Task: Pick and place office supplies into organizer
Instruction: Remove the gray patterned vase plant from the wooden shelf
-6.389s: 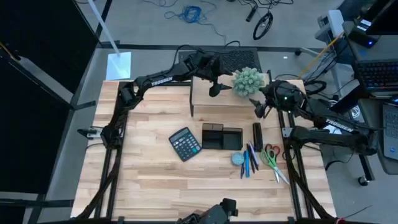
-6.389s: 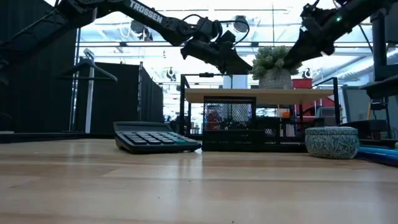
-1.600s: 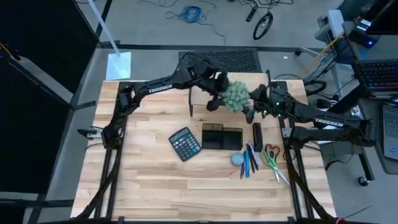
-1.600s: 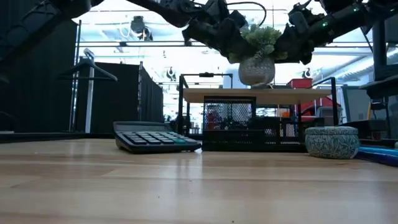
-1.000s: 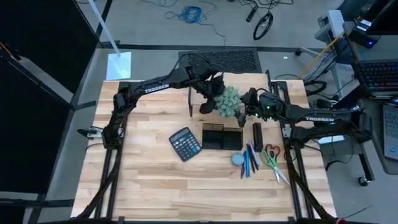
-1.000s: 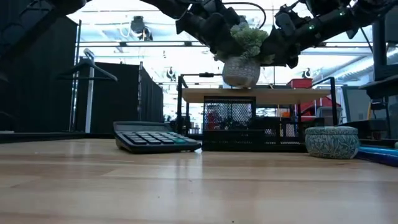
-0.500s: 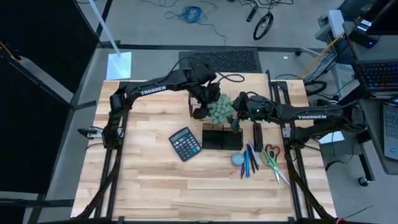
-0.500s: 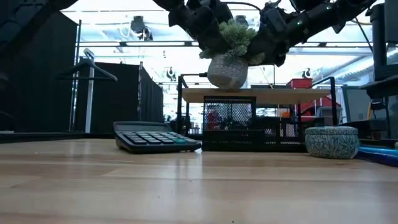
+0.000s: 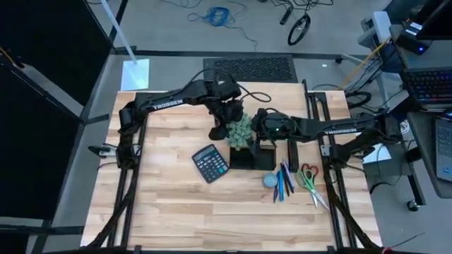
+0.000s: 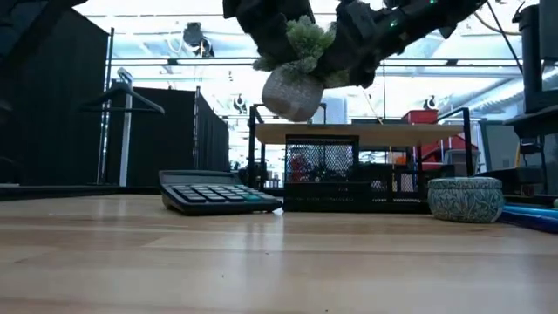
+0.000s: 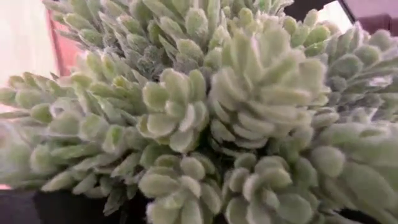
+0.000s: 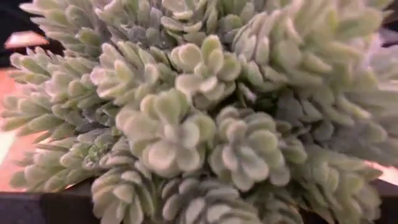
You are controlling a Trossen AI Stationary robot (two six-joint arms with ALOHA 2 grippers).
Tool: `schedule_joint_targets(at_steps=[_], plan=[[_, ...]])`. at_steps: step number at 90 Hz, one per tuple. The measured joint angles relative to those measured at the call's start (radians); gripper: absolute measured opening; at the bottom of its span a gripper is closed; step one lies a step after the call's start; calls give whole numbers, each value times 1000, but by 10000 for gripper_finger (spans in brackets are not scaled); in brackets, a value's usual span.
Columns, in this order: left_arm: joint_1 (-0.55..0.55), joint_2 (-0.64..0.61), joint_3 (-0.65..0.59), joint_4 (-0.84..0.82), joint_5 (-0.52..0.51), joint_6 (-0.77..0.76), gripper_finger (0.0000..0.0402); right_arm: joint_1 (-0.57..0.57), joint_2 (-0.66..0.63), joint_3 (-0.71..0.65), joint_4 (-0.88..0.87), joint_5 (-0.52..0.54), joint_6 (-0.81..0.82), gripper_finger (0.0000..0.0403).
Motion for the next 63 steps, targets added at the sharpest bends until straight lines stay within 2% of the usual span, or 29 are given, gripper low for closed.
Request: schedule_joint_targets(at_steps=[11,21,35,63], plan=[[-4,-57,-127,68,-1,-28,299,1,52,33,-33,-20,-1,295],[-5,-159,-268,148,-18,-70,299,2,105,81,2,-51,-9,295],[-9,-310,-440,260,-82,-125,299,14,178,172,14,-42,-42,295],[-15,-462,-613,279,-169,-174,299,26,350,374,-71,-42,-60,295]])
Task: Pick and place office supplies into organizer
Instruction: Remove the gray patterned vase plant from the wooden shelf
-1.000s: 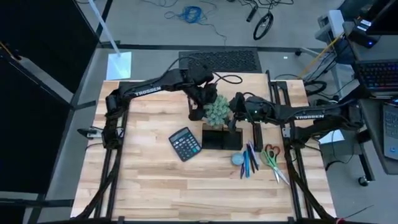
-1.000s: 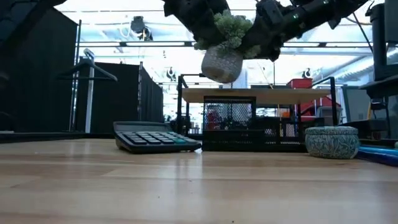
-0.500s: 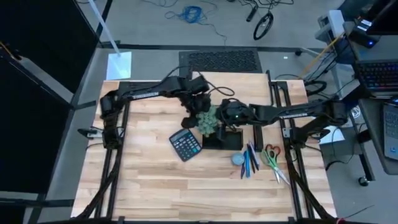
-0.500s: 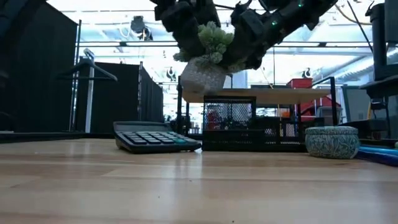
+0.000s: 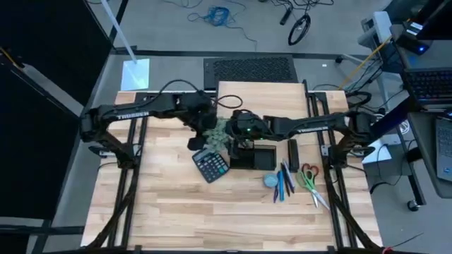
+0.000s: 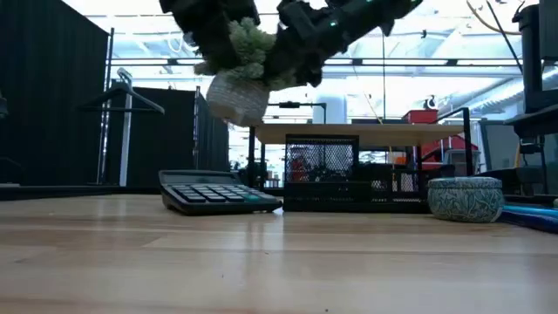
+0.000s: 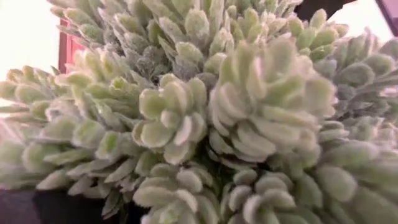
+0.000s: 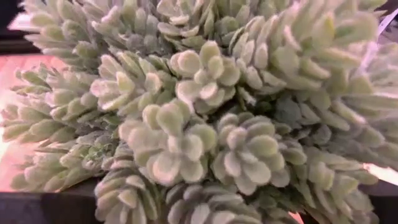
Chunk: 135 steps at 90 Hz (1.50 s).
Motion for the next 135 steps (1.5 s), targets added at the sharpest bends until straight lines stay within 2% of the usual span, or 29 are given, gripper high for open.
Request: schedule_joint_targets(at_steps=[42,78,106,135], plan=[[1,-200,-260,49,-124,-71,299,4,243,267,-92,-2,-29,295],[34,-345,-456,103,-140,-139,299,4,410,423,-83,-3,-27,295],[42,-358,-600,239,-147,-161,299,4,484,450,-74,-1,-20,295],[41,-359,-643,273,-209,-196,299,2,507,450,-44,7,-32,295]])
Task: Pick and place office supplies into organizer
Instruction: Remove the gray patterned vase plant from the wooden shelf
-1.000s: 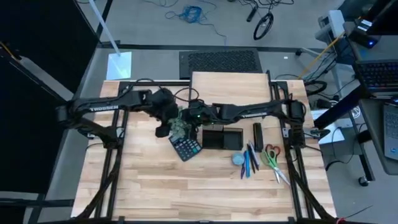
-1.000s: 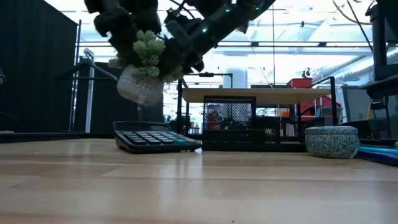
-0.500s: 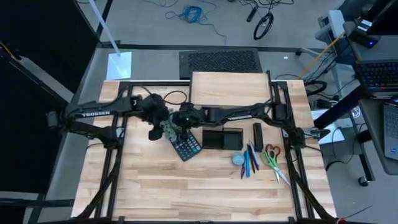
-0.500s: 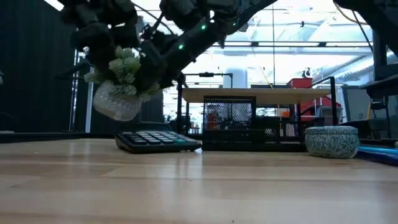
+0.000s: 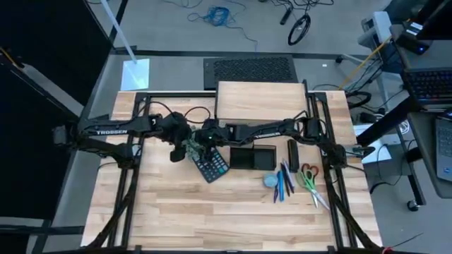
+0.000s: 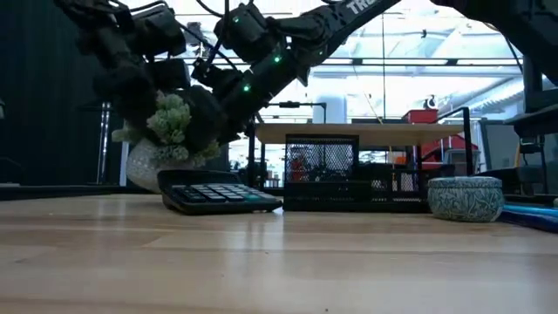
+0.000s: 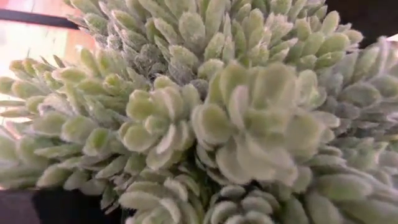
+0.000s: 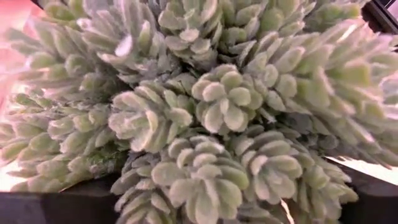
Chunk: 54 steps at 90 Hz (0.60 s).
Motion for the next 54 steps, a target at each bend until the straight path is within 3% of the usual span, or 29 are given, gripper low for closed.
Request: schedule_joint_targets(at_steps=[31,54], plan=[[0,0,0,-21,-76,-25,299,-14,4,0,32,1,2,295],[0,0,2,-49,-71,-32,299,-14,4,1,31,-2,5,295]])
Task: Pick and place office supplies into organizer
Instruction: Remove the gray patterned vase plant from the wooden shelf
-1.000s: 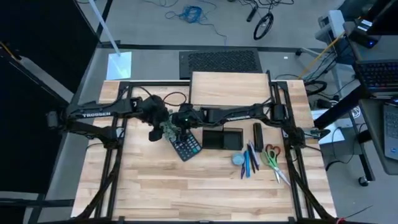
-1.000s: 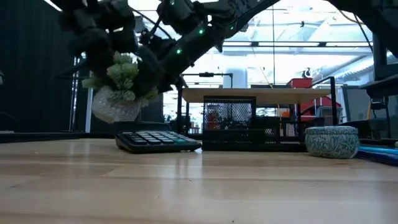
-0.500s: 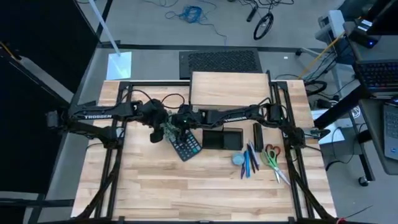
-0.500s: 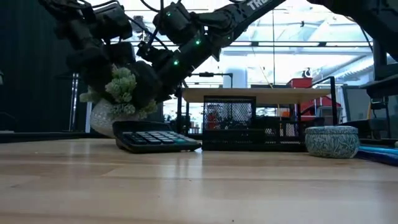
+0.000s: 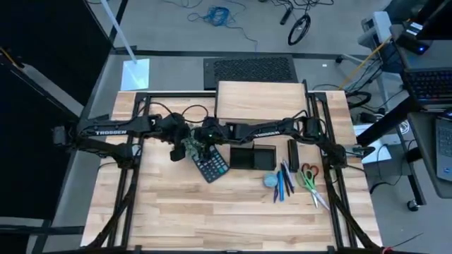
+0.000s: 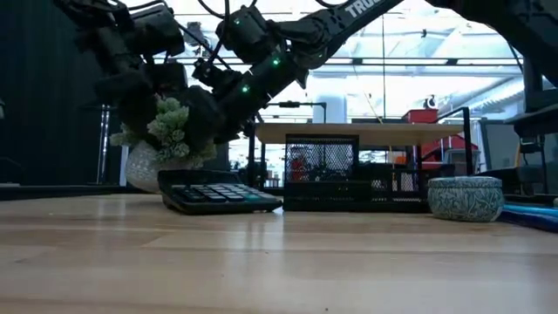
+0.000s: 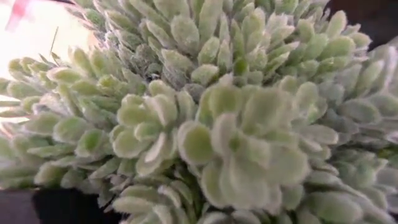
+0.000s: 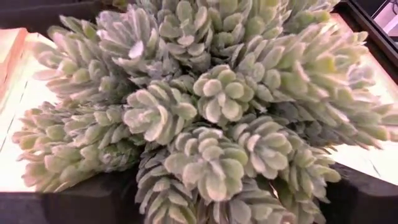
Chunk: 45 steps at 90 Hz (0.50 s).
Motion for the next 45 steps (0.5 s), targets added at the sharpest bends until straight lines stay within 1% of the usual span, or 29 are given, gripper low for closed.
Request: schedule_joint_targets(at_steps=[24,45], plan=[[2,3,11,-72,-2,-19,299,-13,-3,11,-33,-16,7,295],[1,3,15,-76,-1,1,299,-15,-3,10,-17,-11,4,295]])
